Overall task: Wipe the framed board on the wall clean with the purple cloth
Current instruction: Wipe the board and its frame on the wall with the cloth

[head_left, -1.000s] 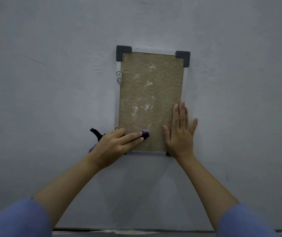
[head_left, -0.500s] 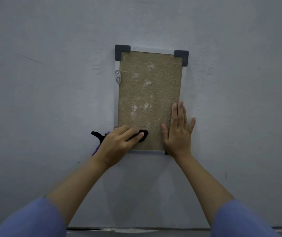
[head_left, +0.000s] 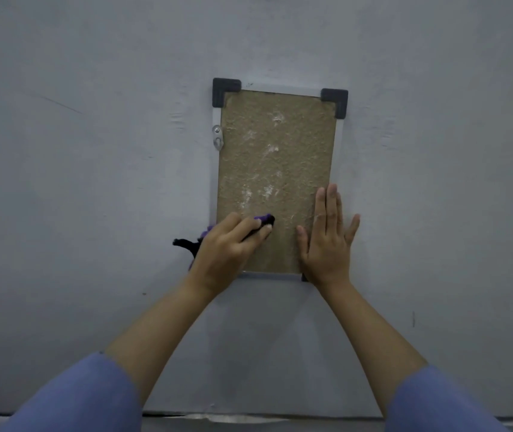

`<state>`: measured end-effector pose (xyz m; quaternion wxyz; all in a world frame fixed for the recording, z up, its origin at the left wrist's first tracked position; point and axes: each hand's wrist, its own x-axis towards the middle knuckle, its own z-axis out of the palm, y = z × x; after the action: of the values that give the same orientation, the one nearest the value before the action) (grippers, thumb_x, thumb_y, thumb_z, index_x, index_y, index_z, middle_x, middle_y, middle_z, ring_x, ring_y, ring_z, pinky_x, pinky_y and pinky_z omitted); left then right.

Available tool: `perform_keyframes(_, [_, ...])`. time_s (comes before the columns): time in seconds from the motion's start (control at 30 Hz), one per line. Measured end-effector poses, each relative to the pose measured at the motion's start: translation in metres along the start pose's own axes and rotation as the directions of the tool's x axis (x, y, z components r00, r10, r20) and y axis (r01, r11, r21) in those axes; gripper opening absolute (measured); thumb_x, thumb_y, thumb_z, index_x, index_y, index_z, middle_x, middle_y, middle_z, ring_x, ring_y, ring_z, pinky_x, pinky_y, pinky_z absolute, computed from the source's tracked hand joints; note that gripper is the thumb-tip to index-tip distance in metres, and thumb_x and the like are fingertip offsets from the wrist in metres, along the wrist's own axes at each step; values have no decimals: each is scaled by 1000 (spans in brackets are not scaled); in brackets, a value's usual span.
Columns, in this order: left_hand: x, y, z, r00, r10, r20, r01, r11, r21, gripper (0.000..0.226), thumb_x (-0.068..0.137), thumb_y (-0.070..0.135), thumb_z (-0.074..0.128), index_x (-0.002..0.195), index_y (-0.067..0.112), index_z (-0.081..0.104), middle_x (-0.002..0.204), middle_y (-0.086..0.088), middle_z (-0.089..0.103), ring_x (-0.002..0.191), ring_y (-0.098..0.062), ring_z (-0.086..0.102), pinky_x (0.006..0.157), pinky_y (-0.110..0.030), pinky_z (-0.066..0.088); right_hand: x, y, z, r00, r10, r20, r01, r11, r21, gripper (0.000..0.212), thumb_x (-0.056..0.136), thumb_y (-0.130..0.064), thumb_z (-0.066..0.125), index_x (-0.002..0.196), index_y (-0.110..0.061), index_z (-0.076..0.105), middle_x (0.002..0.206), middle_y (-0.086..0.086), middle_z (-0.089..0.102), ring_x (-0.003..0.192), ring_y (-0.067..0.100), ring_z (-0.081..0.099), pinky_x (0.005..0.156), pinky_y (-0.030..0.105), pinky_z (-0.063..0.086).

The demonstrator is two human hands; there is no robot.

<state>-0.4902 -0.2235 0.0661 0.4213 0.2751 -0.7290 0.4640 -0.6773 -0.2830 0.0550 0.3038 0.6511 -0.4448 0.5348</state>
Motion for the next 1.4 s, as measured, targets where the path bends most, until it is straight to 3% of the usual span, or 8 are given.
perform_keyframes(0.23, [-30, -5, -9, 966, 205, 159, -202, 979, -35, 26, 96, 3, 43, 104, 2, 68, 96, -12, 67, 73, -23, 51, 67, -34, 48, 0, 1, 0, 1000, -13, -12, 13, 1000, -16, 64, 94, -40, 31, 146, -6, 18, 154, 12, 16, 143, 21, 15, 111, 55, 1])
perform_keyframes(0.4, [1, -12, -15, 1000, -20, 5, 20, 1000, 18, 23, 86, -2, 60, 106, 4, 69, 97, -10, 68, 76, -26, 55, 65, -33, 48, -1, 1, -2, 1000, -9, 14, 9, 1000, 9, 66, 94, -41, 32, 147, -7, 15, 156, 11, 12, 144, 20, 9, 110, 57, 0])
perform_keyframes(0.63, [-8, -3, -6, 979, 143, 145, -133, 988, -80, 24, 89, 0, 53, 108, 5, 68, 104, -9, 67, 79, -22, 53, 70, -31, 47, 0, 2, -10, 998, -16, 68, 15, 1000, 16, 70, 91, -45, 33, 148, -9, 11, 156, 8, 9, 144, 18, 8, 109, 59, 1])
perform_keyframes(0.83, [-5, -13, -15, 950, 233, 210, -232, 972, -29, 27, 91, -2, 47, 107, 4, 67, 100, -9, 67, 73, -25, 55, 64, -37, 50, 2, 29, -41, 937, -178, 300, 204, 977, -58, 101, 76, -75, 36, 150, -19, -4, 158, -1, -11, 145, 18, -10, 108, 62, -4])
perform_keyframes(0.93, [1, -9, -17, 980, 131, 150, -129, 991, -20, 28, 93, 2, 44, 108, 5, 67, 101, -9, 67, 78, -23, 51, 67, -32, 49, 8, 37, -51, 876, -194, 442, 259, 962, -91, 120, 62, -85, 40, 148, -22, -14, 156, -3, -22, 143, 19, -18, 105, 66, -3])
perform_keyframes(1.07, [14, -1, -11, 995, -60, 78, 61, 998, -15, 24, 88, 5, 57, 110, 9, 68, 104, -4, 67, 78, -23, 54, 63, -29, 48, 10, 29, -50, 844, -158, 513, 221, 973, -64, 131, 58, -80, 57, 145, -25, -24, 152, -6, -32, 140, 17, -26, 103, 67, -6])
perform_keyframes(1.27, [-5, 2, -17, 979, 127, 162, -142, 986, 87, 28, 82, -2, 57, 104, 8, 71, 103, -5, 69, 75, -18, 46, 65, -24, 30, 10, 26, -53, 838, -131, 530, 187, 981, -54, 133, 58, -77, 62, 143, -27, -27, 150, -7, -35, 139, 16, -29, 103, 67, -7])
perform_keyframes(1.4, [-8, -12, -29, 975, 135, 174, -156, 981, 116, 36, 94, 3, 37, 102, 7, 71, 99, -6, 70, 70, -21, 52, 63, -23, 32, 11, 25, -55, 829, -126, 544, 179, 983, -45, 133, 58, -77, 61, 142, -27, -29, 149, -8, -36, 138, 16, -31, 103, 68, -6])
